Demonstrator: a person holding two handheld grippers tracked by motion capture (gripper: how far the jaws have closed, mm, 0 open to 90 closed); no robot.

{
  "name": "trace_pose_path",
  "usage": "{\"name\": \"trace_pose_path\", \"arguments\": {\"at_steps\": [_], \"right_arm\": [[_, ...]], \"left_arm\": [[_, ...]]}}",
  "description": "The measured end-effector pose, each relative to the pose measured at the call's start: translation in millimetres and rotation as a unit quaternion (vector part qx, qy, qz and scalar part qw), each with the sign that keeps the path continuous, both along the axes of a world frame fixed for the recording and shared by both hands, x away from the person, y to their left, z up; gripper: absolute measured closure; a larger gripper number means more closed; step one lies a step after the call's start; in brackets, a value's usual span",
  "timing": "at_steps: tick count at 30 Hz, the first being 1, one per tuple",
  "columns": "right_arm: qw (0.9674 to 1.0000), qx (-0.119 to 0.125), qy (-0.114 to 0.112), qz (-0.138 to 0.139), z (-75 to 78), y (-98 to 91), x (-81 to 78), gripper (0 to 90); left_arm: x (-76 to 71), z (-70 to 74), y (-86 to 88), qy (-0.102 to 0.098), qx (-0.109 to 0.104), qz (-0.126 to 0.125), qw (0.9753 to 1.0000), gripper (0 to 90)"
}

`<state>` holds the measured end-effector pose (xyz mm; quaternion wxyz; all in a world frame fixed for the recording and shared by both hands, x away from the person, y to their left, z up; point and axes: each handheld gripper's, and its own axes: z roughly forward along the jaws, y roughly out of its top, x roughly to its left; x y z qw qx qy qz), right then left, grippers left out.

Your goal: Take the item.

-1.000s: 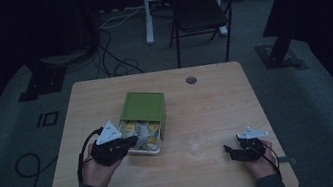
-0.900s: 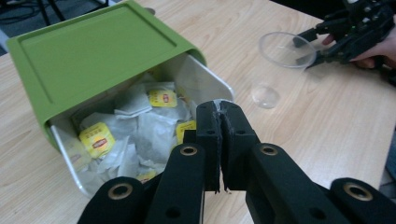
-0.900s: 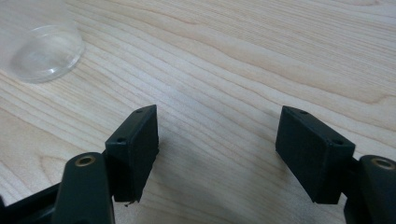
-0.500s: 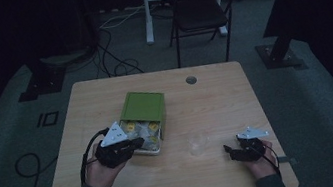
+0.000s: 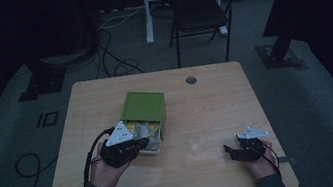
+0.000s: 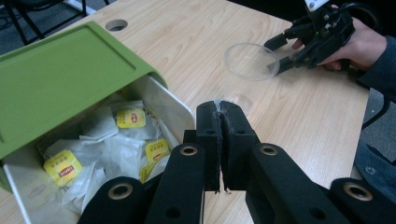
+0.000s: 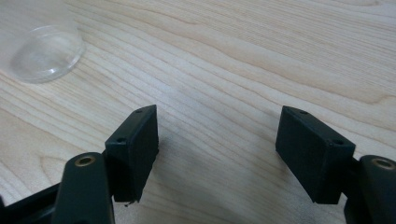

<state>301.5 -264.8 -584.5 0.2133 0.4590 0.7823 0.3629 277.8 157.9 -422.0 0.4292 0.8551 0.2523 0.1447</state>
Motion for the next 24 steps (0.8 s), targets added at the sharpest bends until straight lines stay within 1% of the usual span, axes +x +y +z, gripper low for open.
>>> {"name": "trace_pose_path", "arguments": {"at_steps": [6,8,12,17,18,24], "right_arm": [[1.0000,0.000,0.000,0.000,0.0,0.0,0.0,29.6],[1.0000,0.000,0.000,0.000,0.0,0.0,0.0,29.6],[1.0000,0.000,0.000,0.000,0.0,0.0,0.0,29.6],[1.0000,0.000,0.000,0.000,0.0,0.0,0.0,29.6],[1.0000,0.000,0.000,0.000,0.0,0.0,0.1,29.6],[1.0000,0.000,0.000,0.000,0.0,0.0,0.1,29.6]], "left_arm": [[3.9,1.2,-8.6,0.001,-0.005,-0.010,0.9999,88.2],[5.4,0.1,-11.1,0.004,-0.007,-0.011,0.9999,88.2],[8.8,-0.6,-15.1,0.007,-0.006,-0.015,0.9999,88.2],[10.7,-0.2,-19.3,0.006,-0.008,-0.015,0.9998,88.2],[11.4,0.4,-20.7,0.007,-0.011,-0.015,0.9998,88.2],[13.7,0.9,-23.7,0.007,-0.010,-0.016,0.9998,88.3]]}}
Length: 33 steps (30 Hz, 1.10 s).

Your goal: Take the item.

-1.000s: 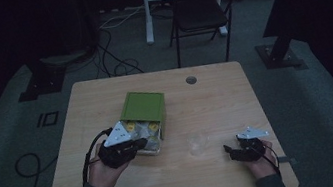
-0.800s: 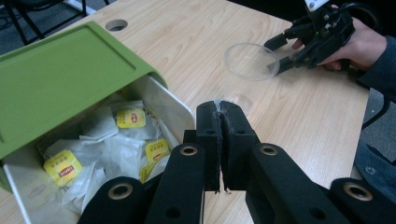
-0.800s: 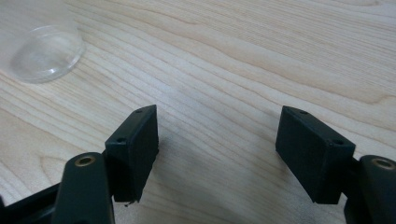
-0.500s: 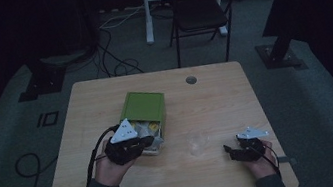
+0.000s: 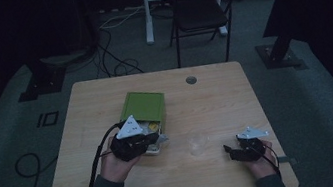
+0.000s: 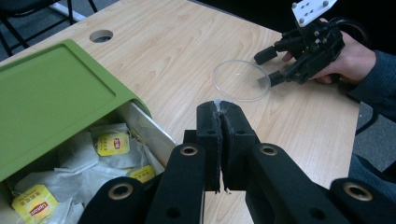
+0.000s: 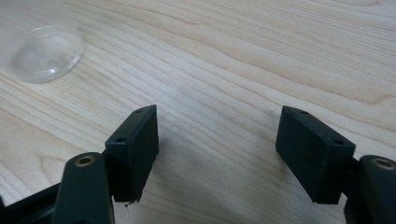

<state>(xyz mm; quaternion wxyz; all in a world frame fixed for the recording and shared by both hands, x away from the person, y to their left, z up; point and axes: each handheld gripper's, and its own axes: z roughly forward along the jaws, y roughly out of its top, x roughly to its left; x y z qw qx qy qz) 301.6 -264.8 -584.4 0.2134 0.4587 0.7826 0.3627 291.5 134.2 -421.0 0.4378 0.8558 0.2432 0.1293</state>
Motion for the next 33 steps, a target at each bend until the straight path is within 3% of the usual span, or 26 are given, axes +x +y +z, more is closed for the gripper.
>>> {"name": "trace_pose_path", "arguments": {"at_steps": [33], "right_arm": [[1.0000,0.001,0.000,0.005,0.1,2.7,2.7,29.4]], "left_arm": [[19.9,-1.1,-22.8,-0.002,-0.007,0.000,1.0000,88.3]]}}
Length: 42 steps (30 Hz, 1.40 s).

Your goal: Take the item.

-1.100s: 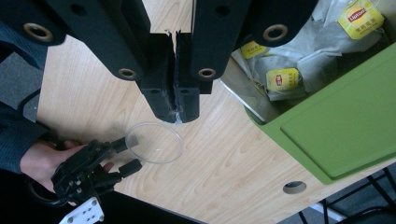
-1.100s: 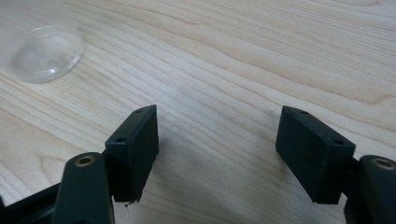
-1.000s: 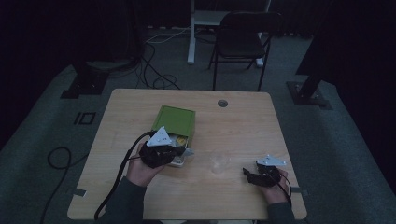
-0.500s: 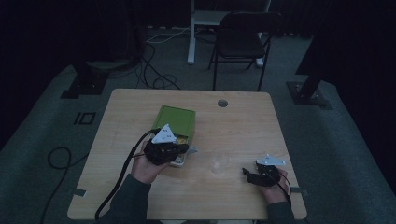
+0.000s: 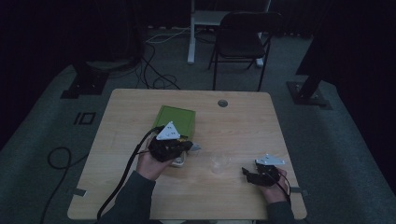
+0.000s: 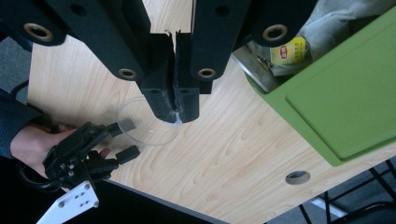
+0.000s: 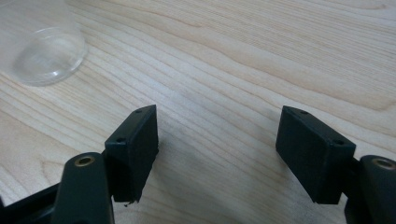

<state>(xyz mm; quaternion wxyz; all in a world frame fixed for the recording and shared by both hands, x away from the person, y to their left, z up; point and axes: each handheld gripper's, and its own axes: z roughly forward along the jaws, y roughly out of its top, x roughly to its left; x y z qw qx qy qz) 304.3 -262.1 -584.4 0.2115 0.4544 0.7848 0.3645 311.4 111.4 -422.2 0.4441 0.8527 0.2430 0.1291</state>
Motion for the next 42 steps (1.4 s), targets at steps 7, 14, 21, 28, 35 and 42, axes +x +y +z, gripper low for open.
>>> {"name": "trace_pose_path", "arguments": {"at_steps": [7,14,21,28,35,42], "right_arm": [[1.0000,-0.001,0.001,0.001,0.1,0.6,0.6,29.4],[1.0000,-0.001,0.000,0.003,0.0,1.0,1.2,29.4],[1.0000,-0.001,0.000,0.003,0.1,1.0,1.2,29.4],[1.0000,-0.001,0.000,0.003,0.1,1.0,1.2,29.4],[1.0000,-0.001,0.000,0.003,0.1,1.0,1.1,29.4],[1.0000,-0.001,0.000,0.003,0.1,1.0,1.1,29.4]], "left_arm": [[3.2,3.4,-9.4,-0.006,0.005,-0.004,1.0000,88.3],[7.5,9.3,-27.6,-0.011,0.007,-0.024,0.9996,88.3],[10.4,8.7,-37.6,-0.008,0.003,-0.033,0.9994,88.3],[11.8,9.9,-43.3,-0.009,-0.001,-0.038,0.9992,88.3],[12.2,12.4,-53.4,-0.012,-0.002,-0.047,0.9988,88.3],[15.2,6.3,-62.7,-0.008,-0.003,-0.051,0.9986,88.3]]}}
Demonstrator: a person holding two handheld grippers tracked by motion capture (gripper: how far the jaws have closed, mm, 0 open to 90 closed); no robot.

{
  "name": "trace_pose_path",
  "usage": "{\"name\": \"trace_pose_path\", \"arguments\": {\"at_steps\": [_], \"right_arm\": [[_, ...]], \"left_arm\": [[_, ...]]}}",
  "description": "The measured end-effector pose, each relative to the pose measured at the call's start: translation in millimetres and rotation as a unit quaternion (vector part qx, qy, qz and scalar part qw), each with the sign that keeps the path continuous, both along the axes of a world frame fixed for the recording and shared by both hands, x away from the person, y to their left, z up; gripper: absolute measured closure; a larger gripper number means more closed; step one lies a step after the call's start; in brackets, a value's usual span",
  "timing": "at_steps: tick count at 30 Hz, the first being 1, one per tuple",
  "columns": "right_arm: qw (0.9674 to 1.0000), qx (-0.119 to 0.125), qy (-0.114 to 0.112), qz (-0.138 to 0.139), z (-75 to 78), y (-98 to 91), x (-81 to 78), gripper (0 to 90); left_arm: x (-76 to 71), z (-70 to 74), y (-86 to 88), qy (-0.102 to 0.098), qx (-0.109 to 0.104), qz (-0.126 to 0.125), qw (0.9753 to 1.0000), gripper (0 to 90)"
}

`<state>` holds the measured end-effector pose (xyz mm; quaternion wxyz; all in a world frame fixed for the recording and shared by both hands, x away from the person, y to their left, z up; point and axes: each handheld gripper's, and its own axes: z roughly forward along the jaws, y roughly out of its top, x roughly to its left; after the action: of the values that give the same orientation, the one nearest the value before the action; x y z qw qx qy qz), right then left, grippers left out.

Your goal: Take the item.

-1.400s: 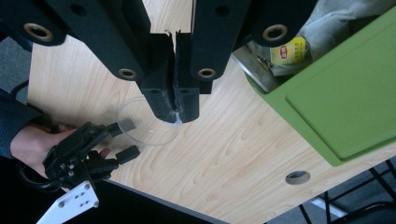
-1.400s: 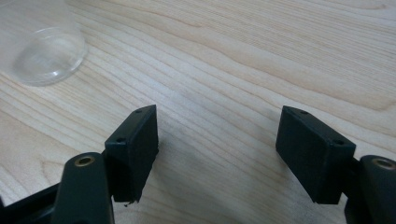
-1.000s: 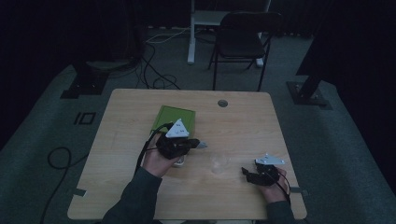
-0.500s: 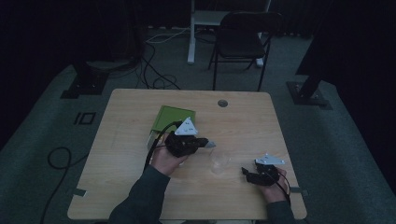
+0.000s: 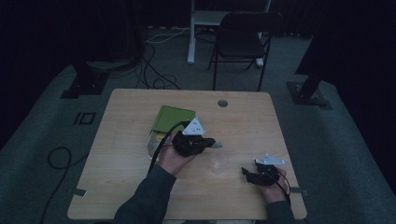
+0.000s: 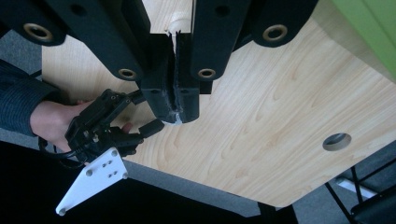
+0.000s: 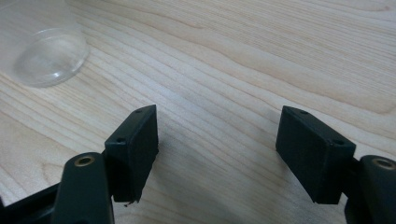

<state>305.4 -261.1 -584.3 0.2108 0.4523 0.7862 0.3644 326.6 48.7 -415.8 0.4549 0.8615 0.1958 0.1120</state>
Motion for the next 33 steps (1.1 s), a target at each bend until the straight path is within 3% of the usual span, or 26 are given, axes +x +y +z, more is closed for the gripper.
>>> {"name": "trace_pose_path", "arguments": {"at_steps": [13,14,18,24,26,28,33], "right_arm": [[1.0000,0.000,0.000,0.000,0.0,0.0,0.0,29.4],[1.0000,0.000,0.000,0.000,0.0,0.1,0.0,29.4],[1.0000,0.000,0.000,0.000,0.0,0.1,0.0,29.4],[1.0000,0.000,0.000,0.000,0.0,0.1,0.0,29.4],[1.0000,0.000,0.000,0.000,0.0,0.1,0.0,29.4],[1.0000,0.000,0.000,0.000,0.0,0.1,0.0,29.4],[1.0000,0.000,0.000,0.000,-0.1,0.1,0.0,29.4]], "left_arm": [[4.0,-13.5,-14.4,0.011,0.010,-0.005,0.9999,87.7],[5.5,-20.4,-18.9,0.015,0.020,-0.007,0.9997,87.7],[8.4,-30.0,-21.5,0.026,0.022,-0.005,0.9994,87.7],[10.0,-36.9,-26.0,0.031,0.033,-0.007,0.9990,87.4],[9.8,-37.9,-27.5,0.032,0.036,-0.012,0.9988,82.2],[9.5,-37.7,-27.3,0.030,0.043,-0.009,0.9986,70.2],[8.5,-33.8,-20.3,0.023,0.032,0.004,0.9992,60.3]]}}
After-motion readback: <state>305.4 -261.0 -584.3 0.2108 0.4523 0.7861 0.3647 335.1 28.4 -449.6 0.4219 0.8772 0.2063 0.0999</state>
